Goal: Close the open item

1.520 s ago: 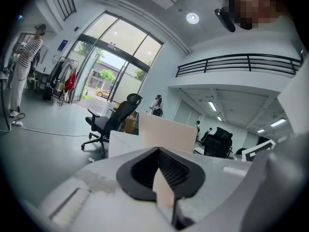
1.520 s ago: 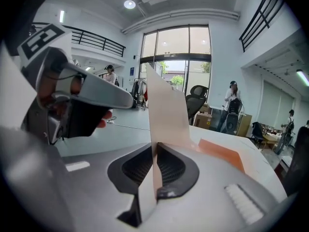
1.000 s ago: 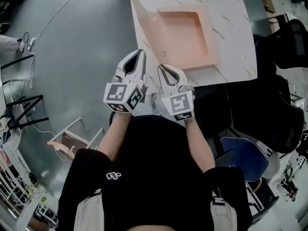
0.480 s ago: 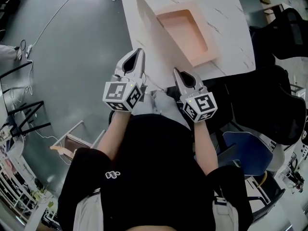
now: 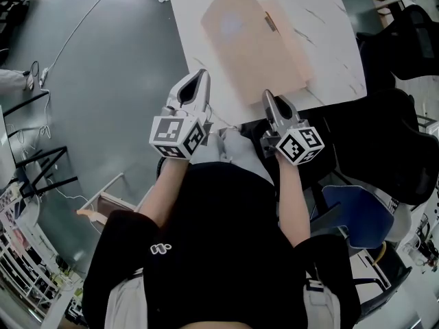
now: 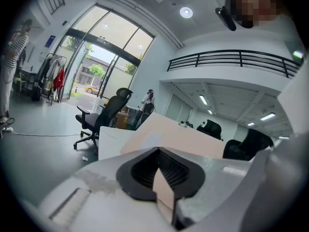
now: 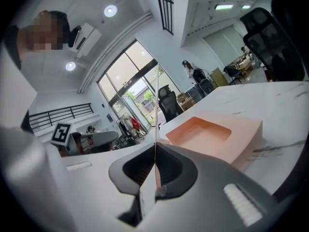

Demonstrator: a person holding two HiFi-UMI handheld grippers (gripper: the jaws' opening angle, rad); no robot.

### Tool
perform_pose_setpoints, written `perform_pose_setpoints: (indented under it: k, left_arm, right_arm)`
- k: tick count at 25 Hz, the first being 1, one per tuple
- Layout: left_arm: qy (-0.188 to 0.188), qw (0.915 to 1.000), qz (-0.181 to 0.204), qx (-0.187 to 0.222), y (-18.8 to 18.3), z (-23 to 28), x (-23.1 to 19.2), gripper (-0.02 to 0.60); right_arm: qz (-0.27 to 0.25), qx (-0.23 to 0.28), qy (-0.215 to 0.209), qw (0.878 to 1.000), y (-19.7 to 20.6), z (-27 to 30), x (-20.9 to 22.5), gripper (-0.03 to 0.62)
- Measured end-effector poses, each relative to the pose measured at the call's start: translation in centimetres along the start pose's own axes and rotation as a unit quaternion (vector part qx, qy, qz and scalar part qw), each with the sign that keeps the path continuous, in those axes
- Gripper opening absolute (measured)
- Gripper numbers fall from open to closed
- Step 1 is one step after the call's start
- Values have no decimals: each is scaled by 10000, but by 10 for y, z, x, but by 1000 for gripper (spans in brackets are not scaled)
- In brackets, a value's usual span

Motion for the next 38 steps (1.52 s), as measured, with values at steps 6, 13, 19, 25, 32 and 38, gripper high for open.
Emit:
perform_pose_setpoints:
  k: [6, 13, 19, 25, 32, 38]
  left_arm:
    - [27, 10000, 8, -53, 3, 2, 1, -3]
    - [140, 9998, 17, -110, 6, 11, 7, -3]
    - [237, 9996, 32, -170, 7, 18, 13, -3]
    - [271, 9994, 29, -191, 6, 21, 13, -3]
    - [301, 9993, 16, -202, 5, 26, 13, -3]
    - [321, 9993, -14, -200, 5, 30, 10, -3]
  right_arm:
    - [745, 302, 47, 9968, 3, -4, 21, 3]
    - [1150, 512, 297, 9916, 5, -4, 44, 11]
    - [1826, 804, 499, 9786, 11, -3, 64, 21]
    - [2298, 1024, 751, 9649, 15, 0, 80, 38]
    - [2616, 1061, 1356, 9497, 24, -2, 98, 60]
    - [2582, 895, 1775, 9454, 21, -2, 96, 83]
Point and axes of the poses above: the fingertips, and each gripper's own axes: z forward along the fingers, x to its right, y out of its underside, the point moved 7 cm from there along -z, backward along the fingers, and after that the axes turned 1 degree about -y, right-handed, at the moved point
